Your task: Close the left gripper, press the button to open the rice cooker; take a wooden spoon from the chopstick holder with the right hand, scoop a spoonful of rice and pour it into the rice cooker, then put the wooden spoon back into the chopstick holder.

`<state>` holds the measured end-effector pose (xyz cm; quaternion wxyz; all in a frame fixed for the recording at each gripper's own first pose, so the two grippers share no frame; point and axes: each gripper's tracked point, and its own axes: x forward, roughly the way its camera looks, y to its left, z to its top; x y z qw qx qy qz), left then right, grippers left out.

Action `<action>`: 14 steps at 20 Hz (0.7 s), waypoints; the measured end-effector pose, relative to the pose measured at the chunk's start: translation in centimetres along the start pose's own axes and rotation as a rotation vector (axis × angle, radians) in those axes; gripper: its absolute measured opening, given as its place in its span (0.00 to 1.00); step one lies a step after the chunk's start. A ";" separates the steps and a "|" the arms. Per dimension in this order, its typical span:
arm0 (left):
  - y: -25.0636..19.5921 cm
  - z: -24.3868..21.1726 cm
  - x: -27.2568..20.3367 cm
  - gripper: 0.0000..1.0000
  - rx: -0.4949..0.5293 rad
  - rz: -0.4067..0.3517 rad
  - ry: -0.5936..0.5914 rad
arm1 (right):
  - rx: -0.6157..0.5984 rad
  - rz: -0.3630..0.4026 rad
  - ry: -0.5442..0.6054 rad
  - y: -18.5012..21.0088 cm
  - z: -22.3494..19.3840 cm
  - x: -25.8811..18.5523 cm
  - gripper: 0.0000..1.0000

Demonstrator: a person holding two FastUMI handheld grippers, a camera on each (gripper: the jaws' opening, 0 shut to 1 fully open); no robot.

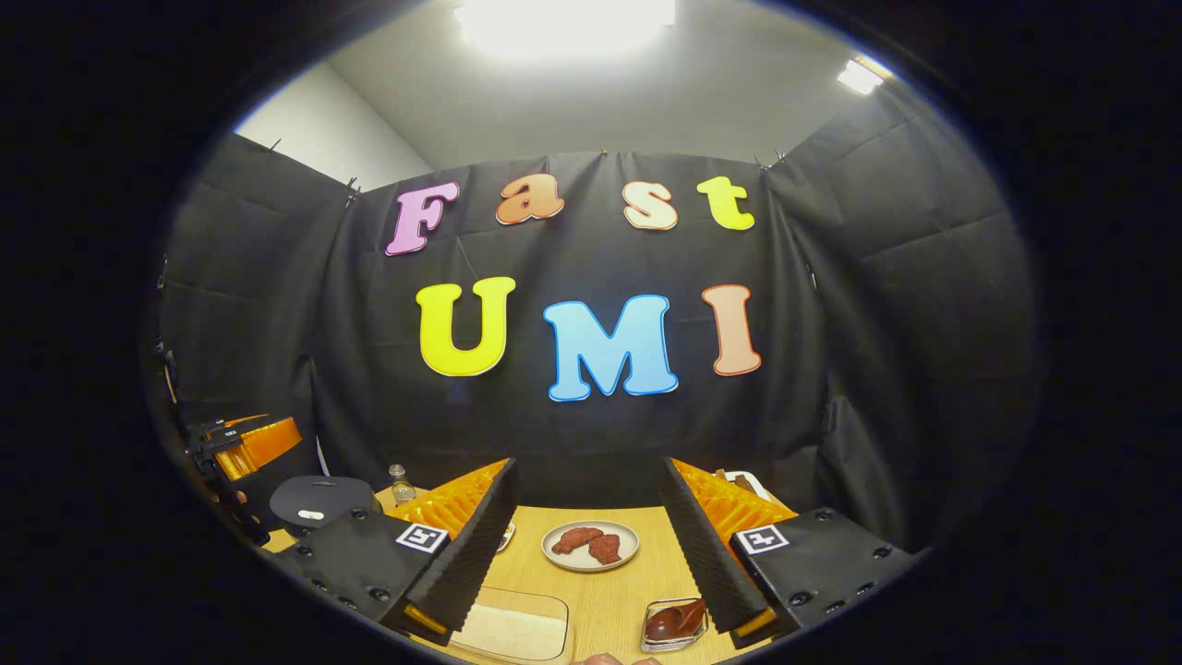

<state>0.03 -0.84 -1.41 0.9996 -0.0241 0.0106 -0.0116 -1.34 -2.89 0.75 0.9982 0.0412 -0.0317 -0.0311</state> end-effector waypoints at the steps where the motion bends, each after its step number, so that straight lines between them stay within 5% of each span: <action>1: 0.1 -0.2 0.0 0.92 0.008 0.007 0.007 | -0.004 -0.005 0.006 -0.2 -0.2 0.1 0.97; 14: 0.1 -0.6 0.0 0.94 0.059 0.020 0.027 | -0.012 -0.004 0.025 -0.7 -1.0 0.4 0.97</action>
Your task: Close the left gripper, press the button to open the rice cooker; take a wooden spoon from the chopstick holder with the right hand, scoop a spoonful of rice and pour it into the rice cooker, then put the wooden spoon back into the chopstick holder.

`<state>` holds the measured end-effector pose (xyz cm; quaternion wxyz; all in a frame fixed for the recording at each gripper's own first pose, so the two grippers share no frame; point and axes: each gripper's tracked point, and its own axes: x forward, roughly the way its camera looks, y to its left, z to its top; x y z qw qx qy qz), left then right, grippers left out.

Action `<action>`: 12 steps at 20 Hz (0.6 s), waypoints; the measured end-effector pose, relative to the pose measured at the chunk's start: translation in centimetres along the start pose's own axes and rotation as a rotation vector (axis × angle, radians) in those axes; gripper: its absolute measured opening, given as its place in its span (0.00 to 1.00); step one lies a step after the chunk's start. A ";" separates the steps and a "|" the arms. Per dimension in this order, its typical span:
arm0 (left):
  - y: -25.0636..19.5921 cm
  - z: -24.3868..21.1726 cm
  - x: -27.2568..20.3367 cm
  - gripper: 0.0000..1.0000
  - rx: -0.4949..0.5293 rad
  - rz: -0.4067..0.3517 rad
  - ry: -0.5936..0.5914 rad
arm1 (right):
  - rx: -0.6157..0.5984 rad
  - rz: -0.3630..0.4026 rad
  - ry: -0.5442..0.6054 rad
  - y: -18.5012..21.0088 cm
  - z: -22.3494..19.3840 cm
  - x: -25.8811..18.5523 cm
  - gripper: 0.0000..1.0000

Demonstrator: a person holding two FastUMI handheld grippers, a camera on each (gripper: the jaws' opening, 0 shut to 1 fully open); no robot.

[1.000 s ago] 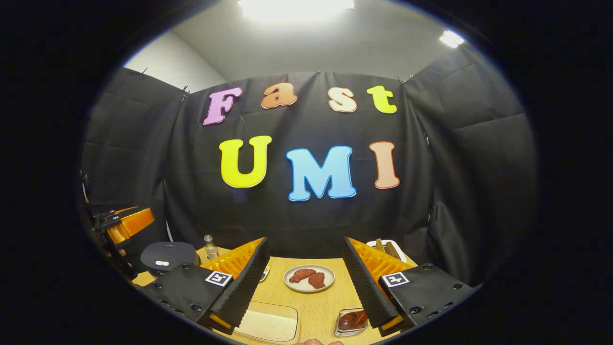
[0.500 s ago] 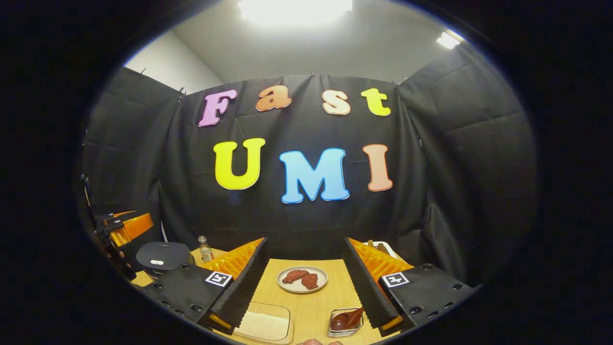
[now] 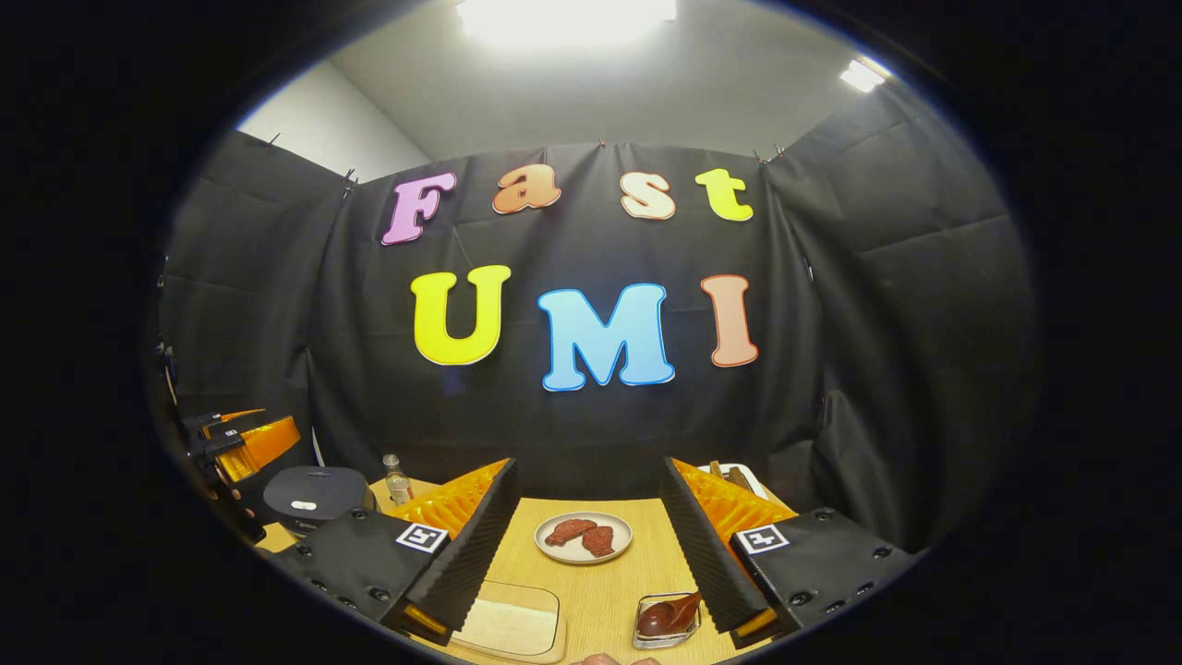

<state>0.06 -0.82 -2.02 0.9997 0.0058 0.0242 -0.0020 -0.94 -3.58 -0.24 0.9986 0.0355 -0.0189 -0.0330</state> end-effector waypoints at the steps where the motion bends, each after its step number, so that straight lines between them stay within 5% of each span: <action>1: 0.6 0.1 0.1 0.92 0.012 0.011 0.001 | -0.006 0.000 0.005 0.0 -0.2 0.0 0.96; 4: 2.4 0.0 0.2 0.92 0.042 0.032 0.008 | -0.027 0.001 0.015 0.0 -0.5 0.1 0.97; 6: 3.9 0.3 0.6 0.68 0.054 0.047 0.027 | -0.032 0.003 0.018 0.0 -0.6 0.0 0.97; 8: 4.2 0.8 0.8 0.68 0.050 0.017 0.041 | -0.034 0.009 0.023 0.2 -0.8 0.1 0.97; 9: 4.1 1.2 1.0 0.52 0.038 -0.013 0.050 | -0.035 0.010 0.027 0.1 -1.0 0.1 0.97; 11: 4.0 1.3 0.8 0.47 -0.008 -0.058 0.067 | -0.042 0.019 0.037 0.3 -1.4 0.2 0.97; 12: 4.9 1.6 0.7 0.36 -0.021 -0.061 0.071 | -0.045 0.019 0.040 0.3 -1.4 0.2 0.97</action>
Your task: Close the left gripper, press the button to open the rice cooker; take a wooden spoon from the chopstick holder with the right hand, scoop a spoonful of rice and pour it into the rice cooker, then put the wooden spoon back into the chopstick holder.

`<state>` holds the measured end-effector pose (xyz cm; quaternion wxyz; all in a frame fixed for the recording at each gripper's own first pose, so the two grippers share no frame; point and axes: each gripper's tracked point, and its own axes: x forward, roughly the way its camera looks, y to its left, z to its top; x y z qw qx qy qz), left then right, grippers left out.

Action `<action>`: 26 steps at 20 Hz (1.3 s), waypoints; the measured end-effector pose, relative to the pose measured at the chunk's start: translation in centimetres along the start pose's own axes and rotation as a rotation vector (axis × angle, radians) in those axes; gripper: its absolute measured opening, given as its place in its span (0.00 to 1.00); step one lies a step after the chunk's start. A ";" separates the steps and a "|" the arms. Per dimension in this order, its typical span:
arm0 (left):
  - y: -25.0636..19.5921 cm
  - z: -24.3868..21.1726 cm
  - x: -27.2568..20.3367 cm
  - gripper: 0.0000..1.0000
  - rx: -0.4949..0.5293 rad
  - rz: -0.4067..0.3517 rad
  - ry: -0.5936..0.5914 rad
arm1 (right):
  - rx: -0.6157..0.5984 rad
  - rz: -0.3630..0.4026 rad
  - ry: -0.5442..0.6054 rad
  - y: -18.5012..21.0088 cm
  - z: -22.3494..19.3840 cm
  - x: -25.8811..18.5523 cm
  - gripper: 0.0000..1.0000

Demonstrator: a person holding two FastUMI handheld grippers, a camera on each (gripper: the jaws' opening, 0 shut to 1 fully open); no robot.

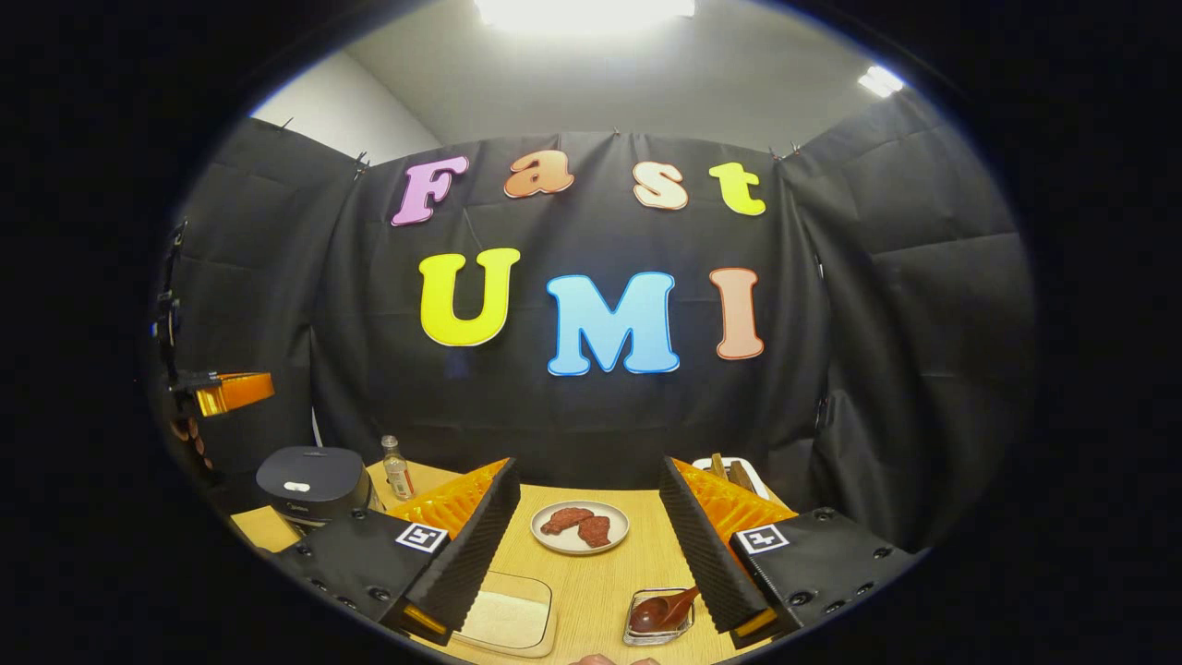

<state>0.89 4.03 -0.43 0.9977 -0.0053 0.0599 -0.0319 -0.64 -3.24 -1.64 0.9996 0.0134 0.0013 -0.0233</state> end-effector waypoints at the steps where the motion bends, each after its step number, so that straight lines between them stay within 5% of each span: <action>1: 1.1 -0.1 0.0 0.26 0.002 0.019 0.015 | -0.001 -0.002 0.001 -0.1 -0.1 0.0 0.97; 2: 1.5 -0.6 0.5 0.15 0.016 0.017 0.035 | 0.000 -0.002 0.003 0.0 -0.1 0.1 0.97; 4: 2.0 -1.3 1.3 0.14 0.058 0.015 0.073 | 0.010 0.006 0.001 0.2 -0.1 0.1 0.96; 5: 1.8 -1.3 1.3 0.01 0.074 -0.002 0.091 | 0.014 0.008 0.000 0.3 -0.1 0.1 0.96; 14: 3.3 -6.5 2.3 0.01 0.019 -0.034 0.309 | 0.007 -0.005 0.004 -0.7 -0.8 -0.2 0.97; 26: 7.5 -17.1 2.5 0.01 -0.061 0.040 0.602 | 0.042 0.100 0.003 1.0 -2.6 -1.5 0.97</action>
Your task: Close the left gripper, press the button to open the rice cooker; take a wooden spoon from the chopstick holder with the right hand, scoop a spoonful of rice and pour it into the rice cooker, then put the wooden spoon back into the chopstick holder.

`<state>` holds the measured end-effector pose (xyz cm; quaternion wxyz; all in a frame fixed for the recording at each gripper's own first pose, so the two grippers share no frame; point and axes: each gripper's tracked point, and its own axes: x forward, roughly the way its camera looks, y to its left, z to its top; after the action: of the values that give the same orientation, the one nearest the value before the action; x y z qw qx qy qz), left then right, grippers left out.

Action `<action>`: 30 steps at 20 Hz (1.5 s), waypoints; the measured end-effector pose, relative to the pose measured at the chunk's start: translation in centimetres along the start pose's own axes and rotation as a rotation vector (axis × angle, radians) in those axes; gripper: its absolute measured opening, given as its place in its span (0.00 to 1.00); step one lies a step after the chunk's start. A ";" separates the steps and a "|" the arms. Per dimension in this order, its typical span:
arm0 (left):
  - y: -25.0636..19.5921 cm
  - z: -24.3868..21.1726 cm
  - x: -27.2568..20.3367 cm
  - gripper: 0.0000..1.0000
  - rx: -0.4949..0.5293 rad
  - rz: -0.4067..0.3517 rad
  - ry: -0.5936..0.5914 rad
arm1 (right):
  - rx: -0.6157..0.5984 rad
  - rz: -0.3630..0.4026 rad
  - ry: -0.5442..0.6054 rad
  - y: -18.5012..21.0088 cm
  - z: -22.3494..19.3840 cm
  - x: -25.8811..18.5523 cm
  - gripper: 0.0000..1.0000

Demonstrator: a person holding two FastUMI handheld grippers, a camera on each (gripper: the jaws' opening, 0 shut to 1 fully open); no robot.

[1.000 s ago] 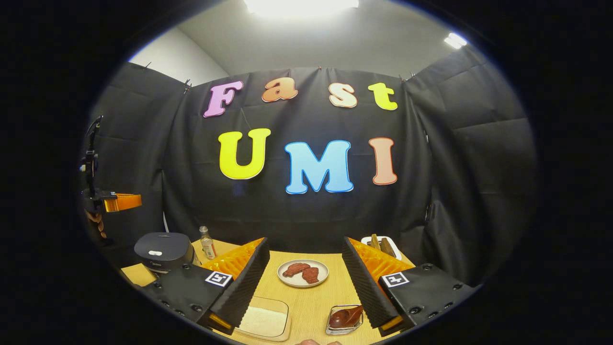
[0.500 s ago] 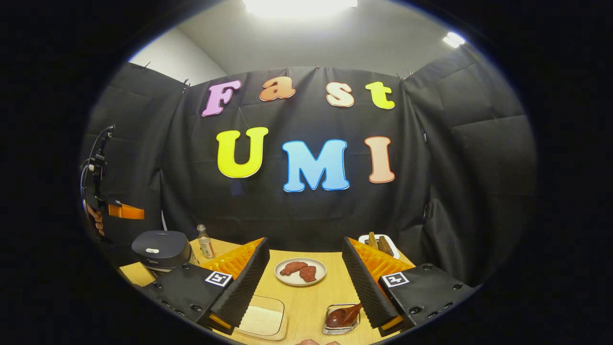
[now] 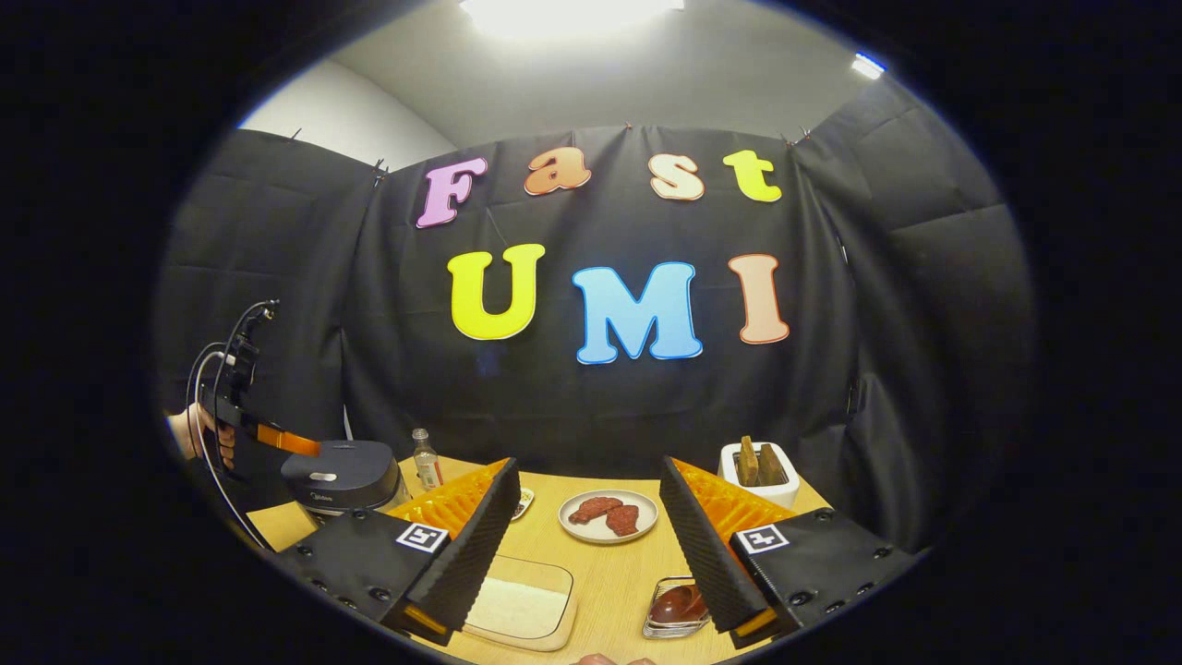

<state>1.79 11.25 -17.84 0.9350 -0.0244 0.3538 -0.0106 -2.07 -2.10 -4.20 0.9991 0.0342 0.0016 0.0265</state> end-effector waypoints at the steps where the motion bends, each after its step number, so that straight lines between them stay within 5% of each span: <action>1: 0.2 -0.6 0.4 0.01 0.007 0.007 0.016 | 0.000 0.001 0.003 0.0 -0.2 0.0 0.97; 13: 0.8 -3.9 2.1 0.01 0.092 0.056 0.127 | 0.021 0.008 0.006 -1.1 -1.4 0.9 0.97; 30: 0.7 -4.2 1.8 0.02 0.162 0.113 0.128 | 0.053 0.007 0.066 -2.5 -4.7 2.0 0.96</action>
<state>0.33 11.72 -22.22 0.9084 0.0722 0.4117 0.0122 -0.01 -4.15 -9.05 0.9971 0.0596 0.0349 0.0313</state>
